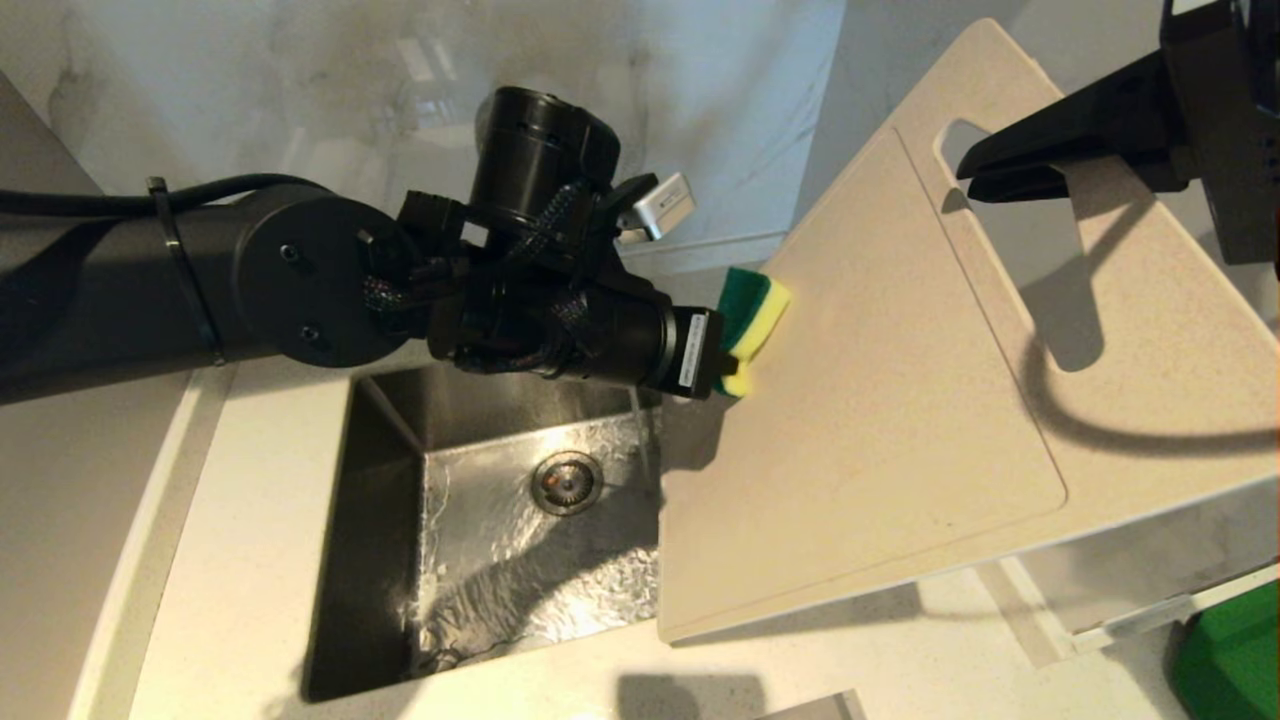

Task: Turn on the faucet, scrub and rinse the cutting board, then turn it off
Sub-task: Scrub the cutting board underwater

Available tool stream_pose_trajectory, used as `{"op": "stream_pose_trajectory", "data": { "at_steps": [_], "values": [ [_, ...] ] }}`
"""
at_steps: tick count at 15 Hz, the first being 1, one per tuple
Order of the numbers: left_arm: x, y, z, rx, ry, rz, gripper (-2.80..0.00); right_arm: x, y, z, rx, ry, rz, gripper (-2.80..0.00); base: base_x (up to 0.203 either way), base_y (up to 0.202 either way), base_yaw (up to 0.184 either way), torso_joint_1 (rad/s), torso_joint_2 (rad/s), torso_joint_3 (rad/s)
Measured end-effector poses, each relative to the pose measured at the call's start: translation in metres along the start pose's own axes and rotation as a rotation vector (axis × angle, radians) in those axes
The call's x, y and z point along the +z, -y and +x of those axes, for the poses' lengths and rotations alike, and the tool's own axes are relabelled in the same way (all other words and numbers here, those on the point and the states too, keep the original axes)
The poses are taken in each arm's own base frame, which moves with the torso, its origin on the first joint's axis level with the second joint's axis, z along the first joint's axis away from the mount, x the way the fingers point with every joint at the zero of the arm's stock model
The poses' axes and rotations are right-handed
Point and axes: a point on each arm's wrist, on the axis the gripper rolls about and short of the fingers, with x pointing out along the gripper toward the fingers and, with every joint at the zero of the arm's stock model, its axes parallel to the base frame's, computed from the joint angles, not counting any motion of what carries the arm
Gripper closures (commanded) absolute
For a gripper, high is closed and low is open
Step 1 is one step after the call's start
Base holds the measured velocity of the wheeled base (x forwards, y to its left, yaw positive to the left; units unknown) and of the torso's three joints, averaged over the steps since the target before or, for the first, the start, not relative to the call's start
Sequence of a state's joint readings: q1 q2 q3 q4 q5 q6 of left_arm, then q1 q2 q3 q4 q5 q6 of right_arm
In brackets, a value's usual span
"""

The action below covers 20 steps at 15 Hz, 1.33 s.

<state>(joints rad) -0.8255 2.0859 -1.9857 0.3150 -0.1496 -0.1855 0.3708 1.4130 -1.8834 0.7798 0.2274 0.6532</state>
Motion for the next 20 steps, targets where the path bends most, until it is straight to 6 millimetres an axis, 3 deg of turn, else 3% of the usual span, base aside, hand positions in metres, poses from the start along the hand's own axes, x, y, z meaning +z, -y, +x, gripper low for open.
{"op": "stream_pose_trajectory", "data": {
  "at_steps": [3,7,16,18,20],
  "values": [
    [-0.006,-0.005,0.006,0.015,-0.033,-0.007,0.00,0.000,-0.001,0.000,0.003,-0.003,-0.002,0.00,0.000,0.000,0.000,0.000,0.00,0.000],
    [-0.020,-0.026,0.007,0.065,-0.092,-0.037,0.00,0.000,-0.001,0.000,0.008,0.002,-0.005,0.00,0.000,0.000,0.000,0.000,0.00,0.000],
    [-0.121,-0.079,0.008,0.168,-0.236,-0.112,0.00,0.000,-0.002,-0.001,0.011,0.005,-0.003,0.00,0.000,0.000,0.000,0.000,0.00,0.000],
    [-0.131,-0.084,0.006,0.172,-0.205,-0.111,0.00,0.000,-0.002,-0.001,0.010,0.005,-0.003,0.00,0.000,0.000,0.000,0.000,0.00,0.000],
    [-0.128,-0.082,-0.006,0.171,-0.181,-0.112,0.00,0.000,-0.001,0.000,0.007,0.003,0.000,0.00,0.000,0.000,0.000,0.000,0.00,0.000]
  ]
}}
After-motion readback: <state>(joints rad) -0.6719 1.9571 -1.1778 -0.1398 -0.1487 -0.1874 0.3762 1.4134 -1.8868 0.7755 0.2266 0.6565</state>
